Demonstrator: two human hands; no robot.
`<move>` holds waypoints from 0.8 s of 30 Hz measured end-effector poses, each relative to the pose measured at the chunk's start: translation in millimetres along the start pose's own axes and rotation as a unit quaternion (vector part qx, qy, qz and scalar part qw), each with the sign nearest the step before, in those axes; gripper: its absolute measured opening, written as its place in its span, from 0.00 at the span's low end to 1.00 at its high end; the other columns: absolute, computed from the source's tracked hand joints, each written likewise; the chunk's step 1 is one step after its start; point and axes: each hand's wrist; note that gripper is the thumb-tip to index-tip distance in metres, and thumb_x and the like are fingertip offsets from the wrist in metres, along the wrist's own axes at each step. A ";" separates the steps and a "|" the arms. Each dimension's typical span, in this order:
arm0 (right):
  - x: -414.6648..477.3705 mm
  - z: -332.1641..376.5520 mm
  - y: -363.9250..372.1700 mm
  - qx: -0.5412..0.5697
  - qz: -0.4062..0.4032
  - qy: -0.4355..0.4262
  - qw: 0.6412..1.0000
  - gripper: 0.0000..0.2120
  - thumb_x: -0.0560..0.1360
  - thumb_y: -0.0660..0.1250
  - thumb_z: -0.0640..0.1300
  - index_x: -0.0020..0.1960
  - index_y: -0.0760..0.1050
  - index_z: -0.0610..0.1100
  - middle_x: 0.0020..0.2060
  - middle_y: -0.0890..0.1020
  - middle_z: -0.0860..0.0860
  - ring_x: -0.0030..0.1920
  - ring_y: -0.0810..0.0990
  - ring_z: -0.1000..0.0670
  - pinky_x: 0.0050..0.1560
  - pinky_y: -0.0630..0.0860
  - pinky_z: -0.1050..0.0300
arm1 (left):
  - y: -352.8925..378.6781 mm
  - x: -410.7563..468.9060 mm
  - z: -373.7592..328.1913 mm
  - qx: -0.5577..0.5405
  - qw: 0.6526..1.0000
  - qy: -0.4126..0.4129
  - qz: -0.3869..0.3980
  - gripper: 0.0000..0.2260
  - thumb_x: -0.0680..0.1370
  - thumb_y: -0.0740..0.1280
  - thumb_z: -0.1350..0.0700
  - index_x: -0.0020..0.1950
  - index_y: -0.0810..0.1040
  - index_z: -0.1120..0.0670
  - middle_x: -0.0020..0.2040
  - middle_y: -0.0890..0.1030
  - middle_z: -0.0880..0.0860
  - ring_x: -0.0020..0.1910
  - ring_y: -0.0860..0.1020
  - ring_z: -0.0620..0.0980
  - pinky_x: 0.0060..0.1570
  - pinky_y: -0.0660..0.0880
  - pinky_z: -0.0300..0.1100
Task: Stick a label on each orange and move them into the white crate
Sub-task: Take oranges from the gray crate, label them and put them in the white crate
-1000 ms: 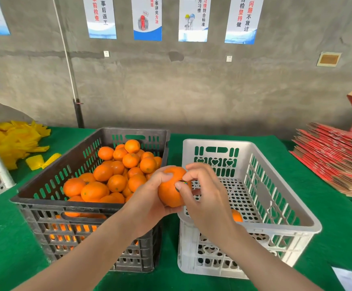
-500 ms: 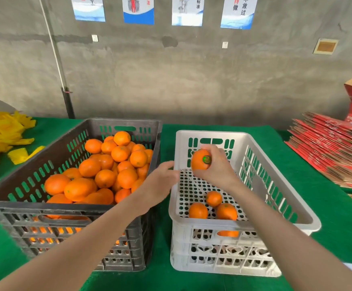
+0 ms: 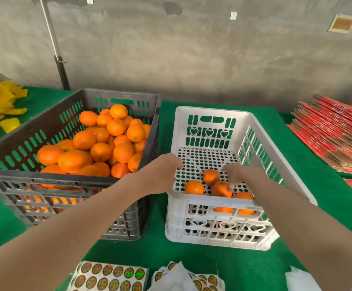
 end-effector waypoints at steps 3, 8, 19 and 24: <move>-29.0 32.4 -17.7 0.166 -0.252 -0.144 0.942 0.22 0.75 0.69 0.42 0.68 0.70 0.41 0.62 0.76 0.46 0.60 0.76 0.47 0.61 0.72 0.54 | 8.1 -21.1 -5.4 -0.032 0.999 0.017 -0.031 0.21 0.79 0.58 0.68 0.71 0.67 0.57 0.69 0.67 0.54 0.65 0.70 0.51 0.52 0.60 0.28; -135.7 74.7 24.4 0.347 -0.386 -0.445 0.730 0.04 0.75 0.65 0.40 0.44 0.78 0.45 0.34 0.77 0.61 0.32 0.74 0.61 0.33 0.68 0.72 | 48.6 -95.9 4.6 -0.092 0.955 0.150 -0.238 0.08 0.74 0.62 0.69 0.51 0.76 0.62 0.50 0.75 0.55 0.47 0.73 0.47 0.49 0.70 0.35; -119.9 93.4 176.5 -0.002 0.079 -0.252 0.965 0.08 0.73 0.65 0.38 0.49 0.75 0.33 0.50 0.75 0.40 0.52 0.75 0.40 0.52 0.74 0.48 | 125.5 -149.9 65.8 -0.181 0.967 -0.178 0.026 0.07 0.78 0.64 0.57 0.55 0.78 0.52 0.45 0.78 0.45 0.43 0.76 0.40 0.40 0.69 0.28; -124.5 85.7 169.1 0.034 -0.051 -0.257 0.965 0.08 0.74 0.60 0.34 0.42 0.77 0.38 0.47 0.78 0.44 0.44 0.77 0.45 0.45 0.74 0.54 | 121.6 -156.5 68.1 -0.256 0.936 -0.226 0.082 0.05 0.78 0.64 0.59 0.51 0.78 0.51 0.45 0.80 0.46 0.38 0.82 0.41 0.36 0.75 0.30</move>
Point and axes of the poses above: each hand's wrist, its own x-axis towards the middle knuckle, its own y-axis out of the palm, z = x × y
